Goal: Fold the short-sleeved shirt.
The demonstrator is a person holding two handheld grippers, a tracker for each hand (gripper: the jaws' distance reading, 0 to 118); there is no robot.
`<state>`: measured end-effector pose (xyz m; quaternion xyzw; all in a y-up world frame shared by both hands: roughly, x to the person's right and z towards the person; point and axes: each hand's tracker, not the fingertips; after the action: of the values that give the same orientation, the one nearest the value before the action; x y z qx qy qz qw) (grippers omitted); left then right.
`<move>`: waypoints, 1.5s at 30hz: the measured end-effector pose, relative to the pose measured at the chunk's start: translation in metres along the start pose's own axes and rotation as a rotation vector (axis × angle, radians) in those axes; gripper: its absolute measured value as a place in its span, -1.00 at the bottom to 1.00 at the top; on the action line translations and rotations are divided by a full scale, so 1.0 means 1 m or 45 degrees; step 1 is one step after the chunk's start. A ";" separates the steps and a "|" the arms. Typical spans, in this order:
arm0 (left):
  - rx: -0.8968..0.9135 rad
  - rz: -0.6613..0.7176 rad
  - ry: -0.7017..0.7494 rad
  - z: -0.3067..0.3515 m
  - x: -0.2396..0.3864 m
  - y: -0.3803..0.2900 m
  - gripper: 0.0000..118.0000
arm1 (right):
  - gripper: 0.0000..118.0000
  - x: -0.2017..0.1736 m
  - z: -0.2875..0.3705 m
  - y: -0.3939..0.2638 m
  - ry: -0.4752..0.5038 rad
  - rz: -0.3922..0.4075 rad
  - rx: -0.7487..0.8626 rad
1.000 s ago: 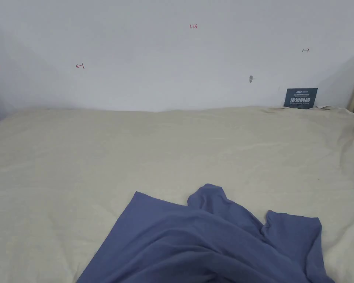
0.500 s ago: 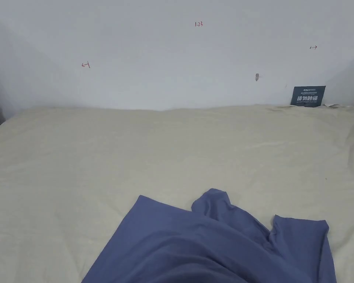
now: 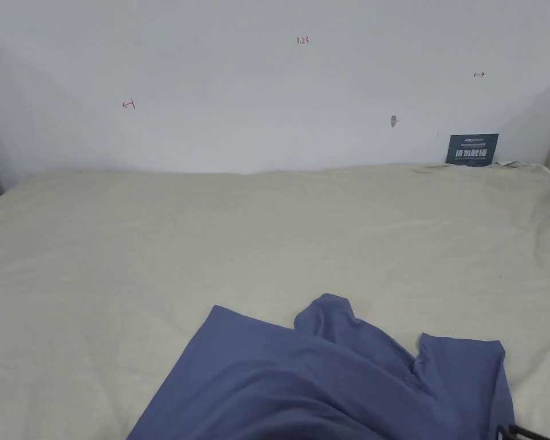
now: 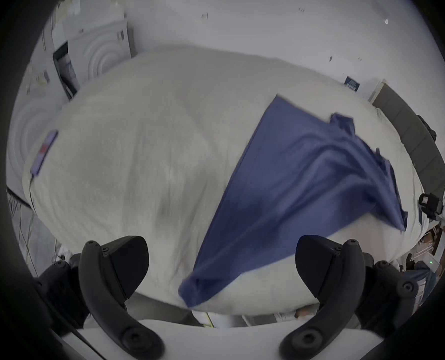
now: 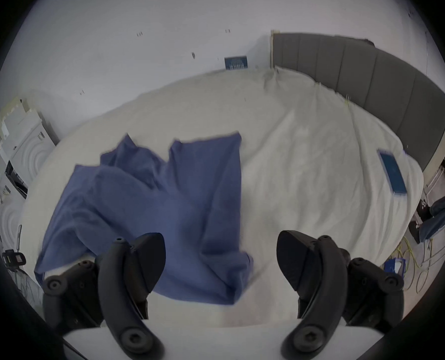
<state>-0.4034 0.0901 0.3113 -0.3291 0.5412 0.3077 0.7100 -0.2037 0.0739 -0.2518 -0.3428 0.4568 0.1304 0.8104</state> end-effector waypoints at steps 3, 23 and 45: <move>0.136 -0.038 -0.035 0.009 0.013 0.028 0.98 | 0.69 -0.017 0.024 0.025 0.027 0.012 0.123; 0.883 -0.091 -0.183 0.046 0.115 0.119 -0.26 | -0.52 -0.098 0.111 0.082 0.006 0.171 0.820; 0.531 -0.204 -0.321 -0.019 0.123 0.175 -1.00 | -1.00 -0.084 0.093 0.089 -0.050 0.214 0.889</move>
<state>-0.5253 0.1883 0.1644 -0.1763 0.4723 0.1707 0.8466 -0.2357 0.2098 -0.1886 -0.0038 0.4848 0.0392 0.8737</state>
